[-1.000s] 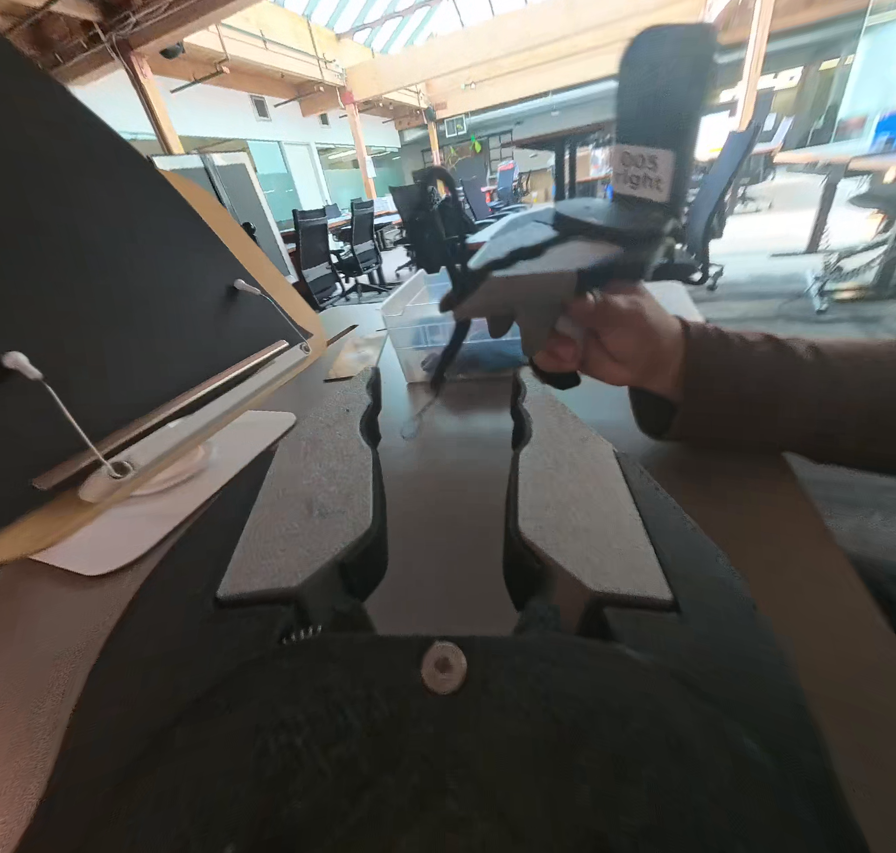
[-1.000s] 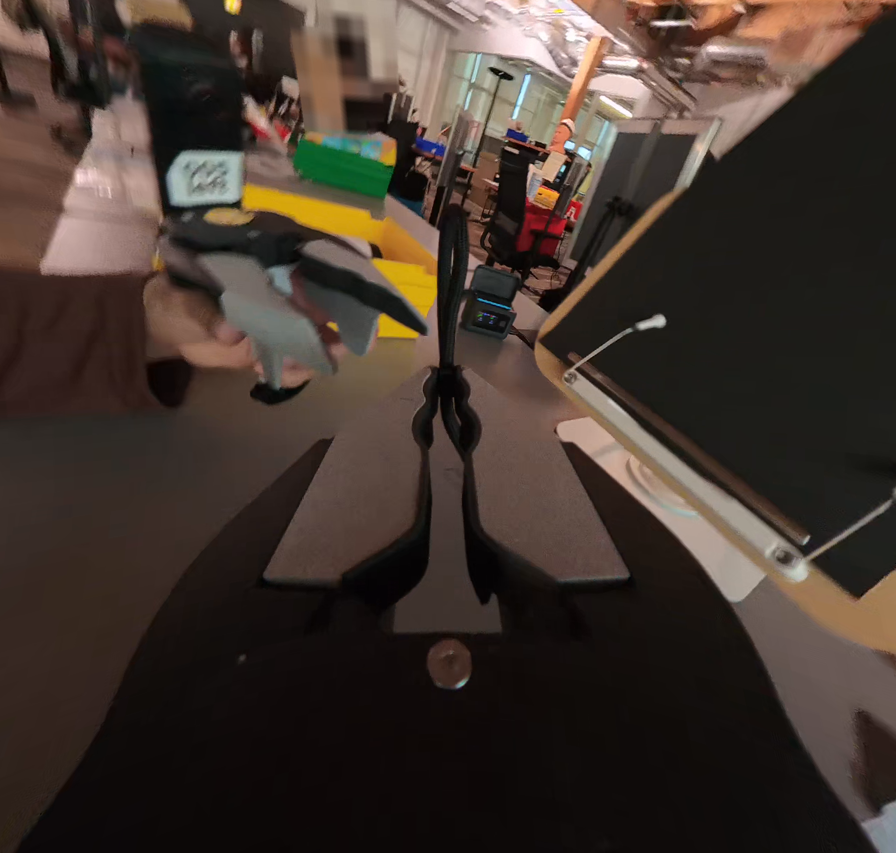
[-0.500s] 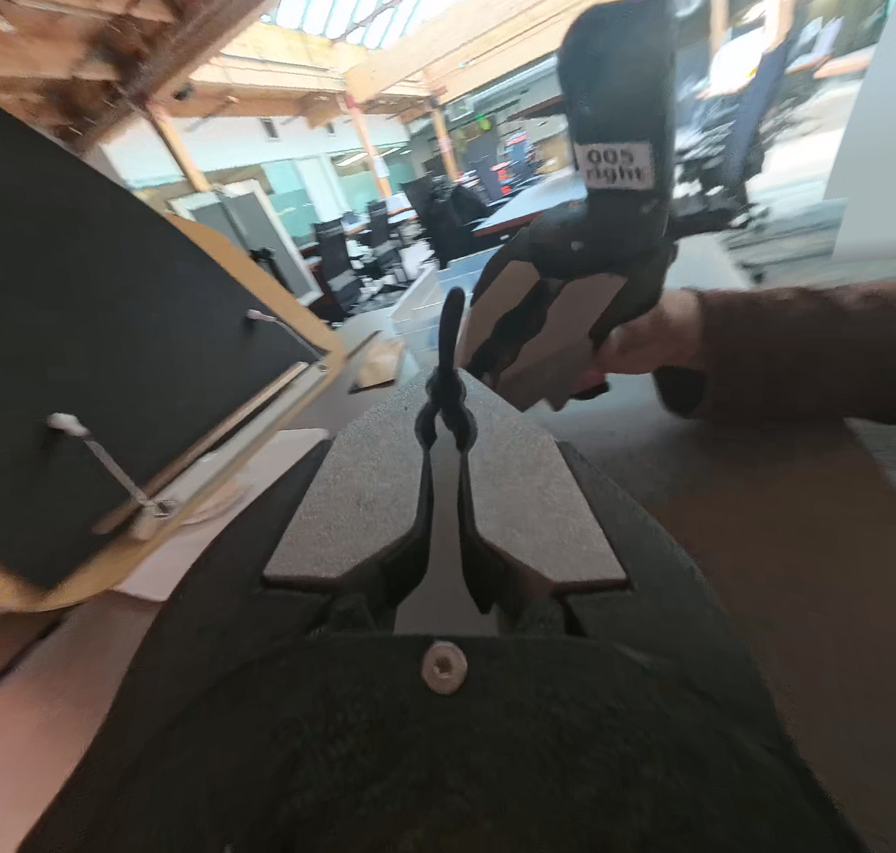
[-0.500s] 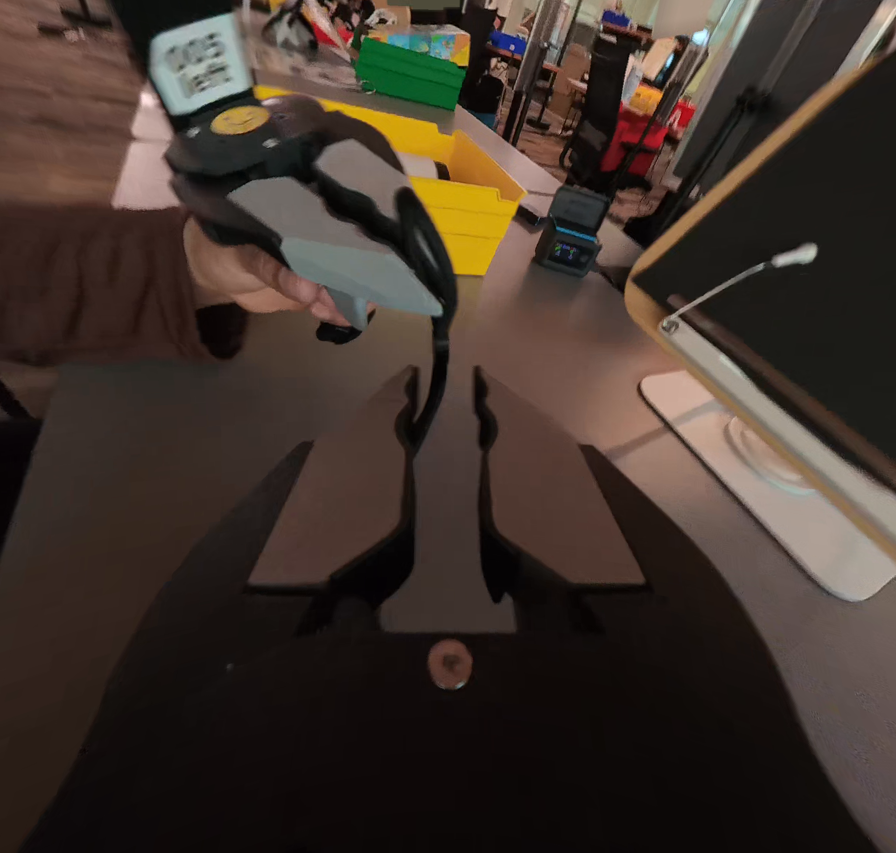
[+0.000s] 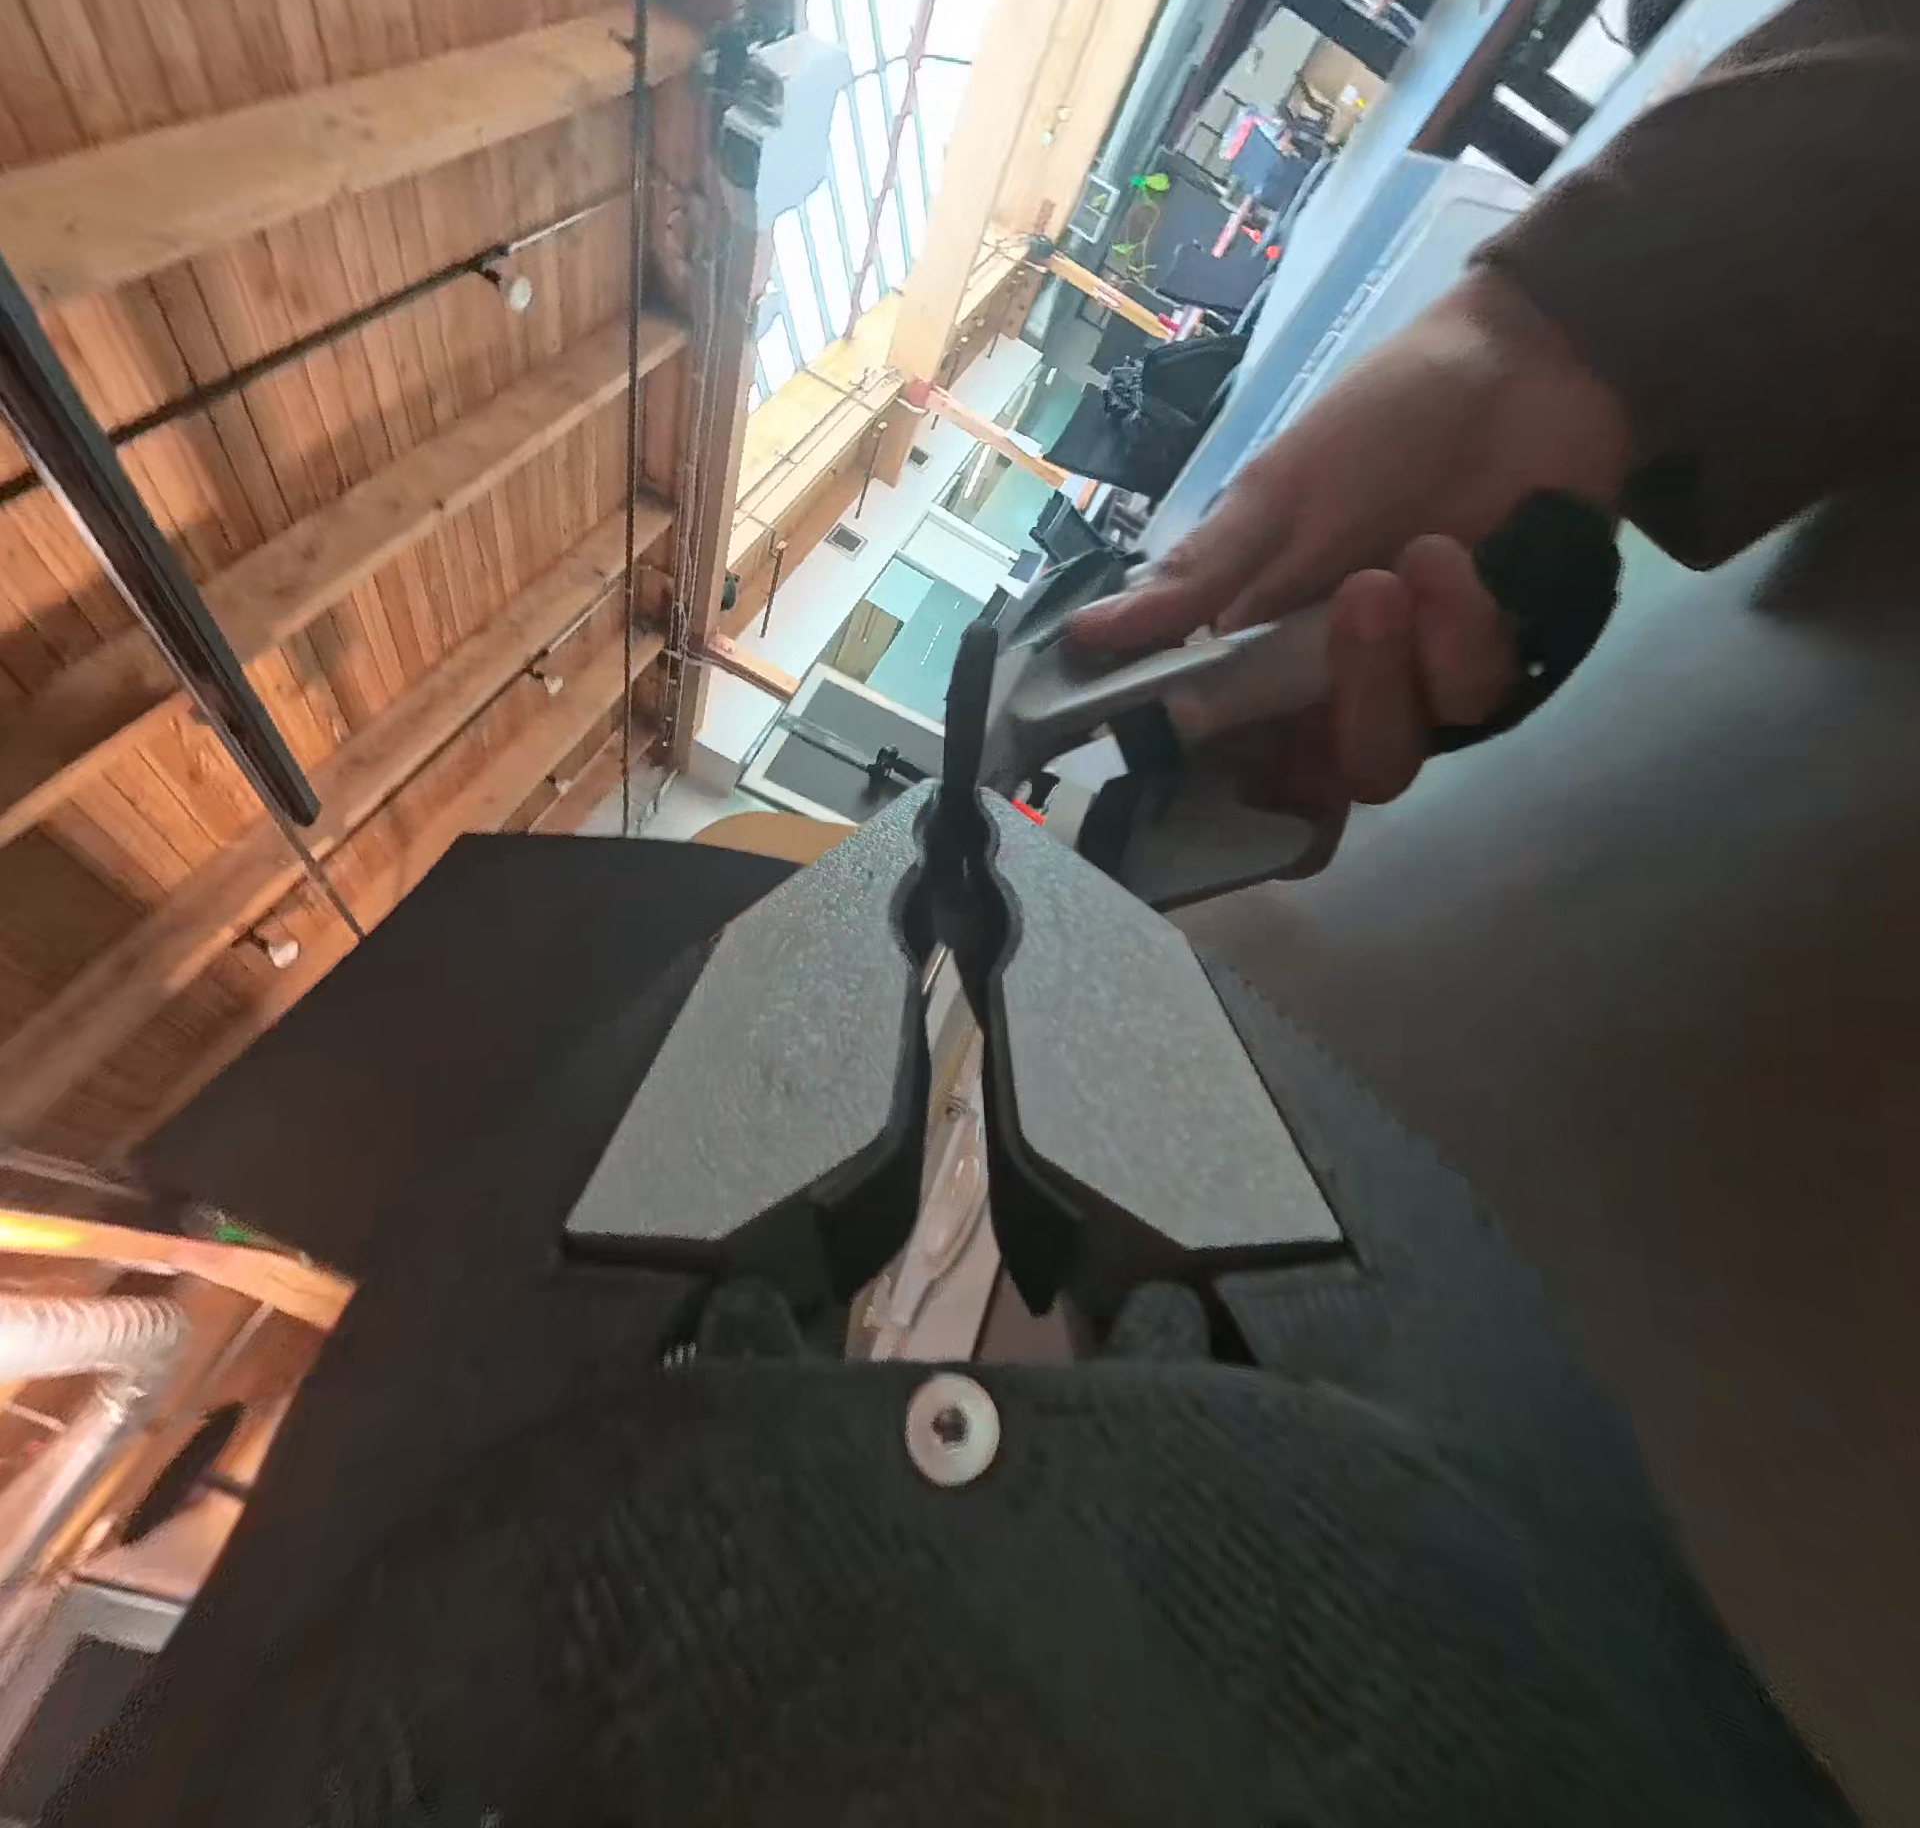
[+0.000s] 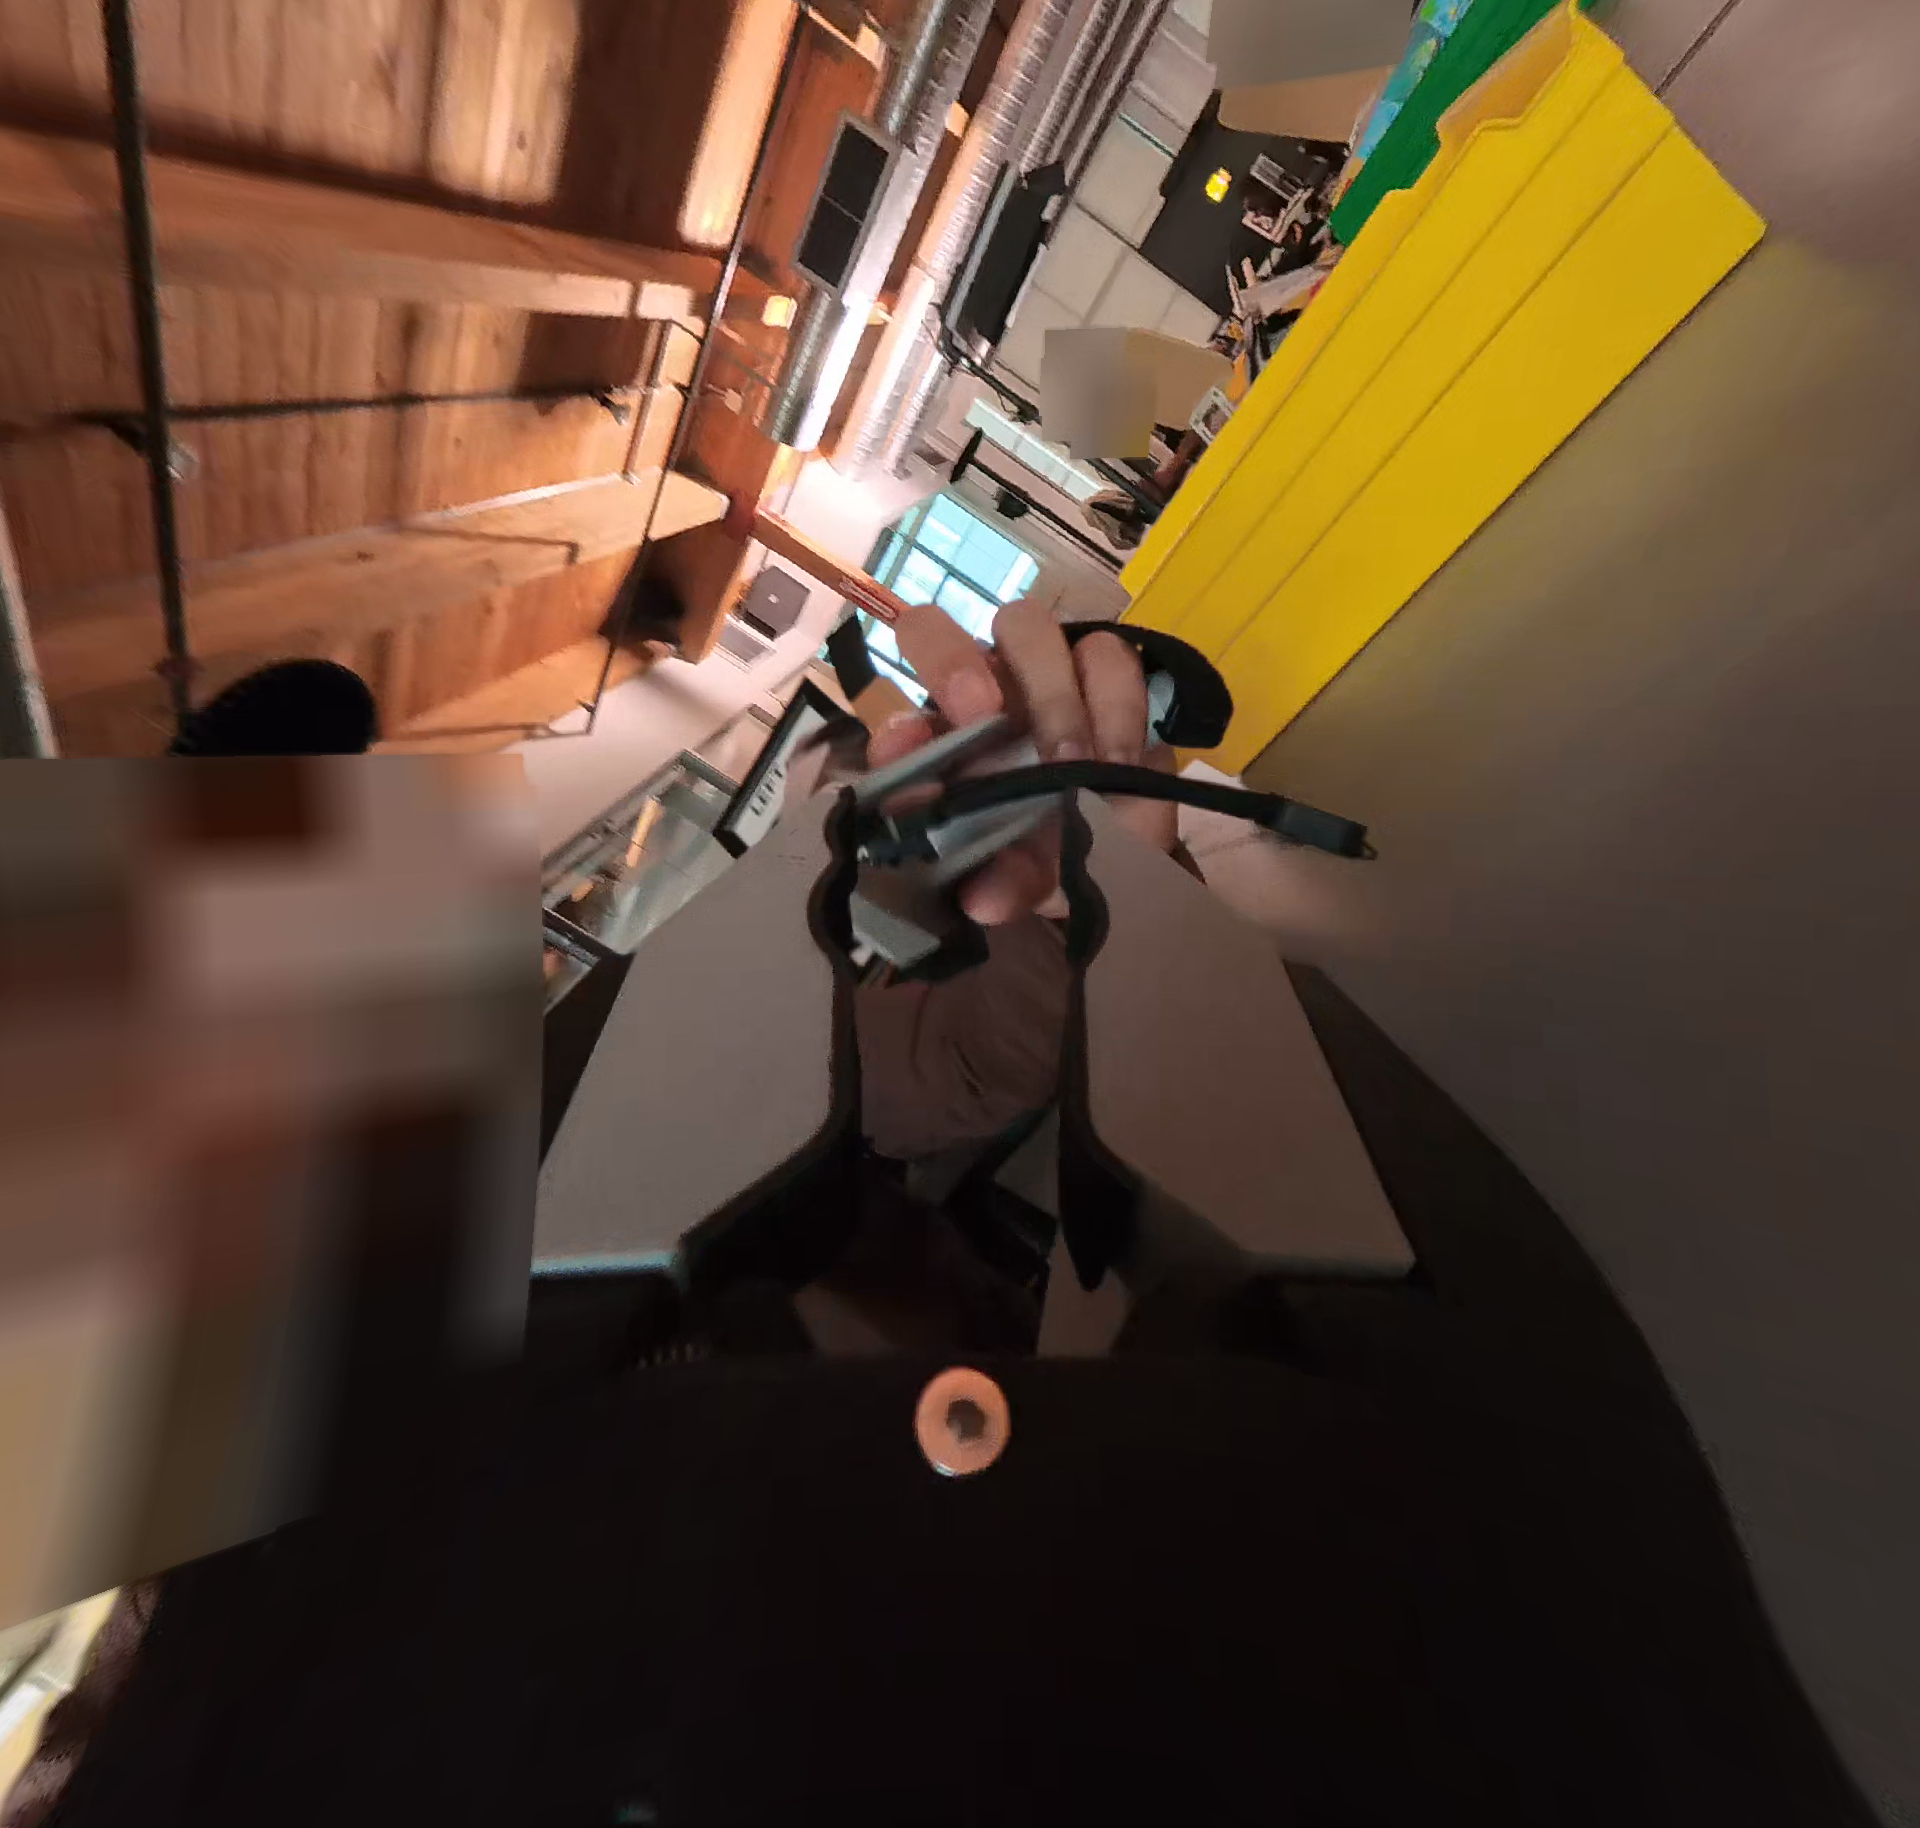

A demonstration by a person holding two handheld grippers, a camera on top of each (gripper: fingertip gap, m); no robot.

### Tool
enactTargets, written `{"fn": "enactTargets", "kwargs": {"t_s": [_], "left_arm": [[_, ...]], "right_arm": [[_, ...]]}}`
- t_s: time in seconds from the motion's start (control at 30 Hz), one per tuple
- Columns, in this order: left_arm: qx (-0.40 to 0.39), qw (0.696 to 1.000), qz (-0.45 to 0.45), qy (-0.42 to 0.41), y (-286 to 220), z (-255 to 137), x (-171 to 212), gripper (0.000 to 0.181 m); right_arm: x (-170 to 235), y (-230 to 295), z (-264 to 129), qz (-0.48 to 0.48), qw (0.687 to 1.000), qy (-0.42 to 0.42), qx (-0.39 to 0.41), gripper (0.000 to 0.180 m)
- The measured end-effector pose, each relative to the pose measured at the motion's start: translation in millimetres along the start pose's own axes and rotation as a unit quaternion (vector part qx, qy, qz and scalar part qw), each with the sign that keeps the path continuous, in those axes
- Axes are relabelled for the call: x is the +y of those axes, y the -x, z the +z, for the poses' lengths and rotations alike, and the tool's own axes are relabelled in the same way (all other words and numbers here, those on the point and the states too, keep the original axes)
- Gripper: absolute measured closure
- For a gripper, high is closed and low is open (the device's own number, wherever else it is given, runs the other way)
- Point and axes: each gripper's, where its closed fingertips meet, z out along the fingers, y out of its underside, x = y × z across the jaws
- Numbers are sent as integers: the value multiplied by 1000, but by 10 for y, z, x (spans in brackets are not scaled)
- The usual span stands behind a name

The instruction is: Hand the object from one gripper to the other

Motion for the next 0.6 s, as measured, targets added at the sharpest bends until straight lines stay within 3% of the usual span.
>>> {"fn": "enactTargets", "kwargs": {"t_s": [0.03, 0.1, 0.23, 0.37, 0.47, 0.6], "left_arm": [[12, 1000, 21, 3, -70, 13, -11, 181], [37, 997, 73, 16, -227, 54, 0, 181], [69, 987, 142, 35, -450, 110, 28, 181], [48, 992, 98, 60, -368, 100, 86, 181], [46, 996, 42, 59, -290, 90, 125, 181], [26, 996, 51, 62, -224, 85, 179, 181]], "right_arm": [[-4, -6, 0, 9, 1000, -2, -4, 144], [52, -18, 20, 21, 1000, 12, -8, 143], [217, -86, 62, -19, 998, 63, 21, 162], [16, -65, -58, -85, 994, 22, 57, 180], [-80, -34, -152, -134, 987, 4, 92, 180], [-166, 39, -182, -173, 979, -17, 102, 180]]}}
